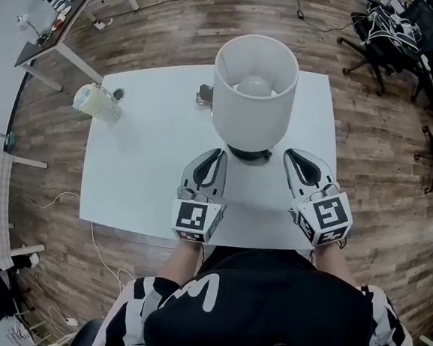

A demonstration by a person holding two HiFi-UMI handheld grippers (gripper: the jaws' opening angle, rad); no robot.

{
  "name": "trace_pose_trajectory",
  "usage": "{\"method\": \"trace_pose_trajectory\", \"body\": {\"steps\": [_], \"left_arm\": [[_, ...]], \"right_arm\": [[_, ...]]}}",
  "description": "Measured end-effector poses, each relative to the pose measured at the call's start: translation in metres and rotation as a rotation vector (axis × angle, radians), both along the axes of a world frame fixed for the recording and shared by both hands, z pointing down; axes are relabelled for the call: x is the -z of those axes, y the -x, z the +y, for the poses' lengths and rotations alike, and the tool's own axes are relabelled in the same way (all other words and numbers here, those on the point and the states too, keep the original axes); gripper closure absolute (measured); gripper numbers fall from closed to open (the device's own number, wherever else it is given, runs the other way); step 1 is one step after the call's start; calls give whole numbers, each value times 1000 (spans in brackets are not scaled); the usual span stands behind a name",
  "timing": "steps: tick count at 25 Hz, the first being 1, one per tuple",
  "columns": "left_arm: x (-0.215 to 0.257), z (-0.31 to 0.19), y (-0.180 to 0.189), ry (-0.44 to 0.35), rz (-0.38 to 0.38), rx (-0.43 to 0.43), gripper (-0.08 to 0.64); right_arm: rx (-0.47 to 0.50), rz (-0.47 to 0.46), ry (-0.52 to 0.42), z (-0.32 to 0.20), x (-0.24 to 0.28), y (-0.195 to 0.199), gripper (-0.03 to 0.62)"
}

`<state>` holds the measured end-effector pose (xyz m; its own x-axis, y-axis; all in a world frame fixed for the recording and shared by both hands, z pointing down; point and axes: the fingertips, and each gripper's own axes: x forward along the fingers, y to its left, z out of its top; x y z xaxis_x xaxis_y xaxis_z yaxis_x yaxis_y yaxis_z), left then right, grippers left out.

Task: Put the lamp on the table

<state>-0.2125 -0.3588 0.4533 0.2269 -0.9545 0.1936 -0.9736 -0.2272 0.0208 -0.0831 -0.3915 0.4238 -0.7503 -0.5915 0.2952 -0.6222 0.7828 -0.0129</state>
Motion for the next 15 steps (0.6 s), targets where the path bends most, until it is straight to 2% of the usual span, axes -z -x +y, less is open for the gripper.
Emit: {"method": "trace_pose_trajectory", "body": {"steps": [4,15], "left_arm": [[11,12,-2,-19,11,-28,555],[24,25,-13,-92,66,-126,555]], "right_arm": [[6,-7,-22,1,7,7,572],[-41,-43,-26,21,-1,11,572]]}}
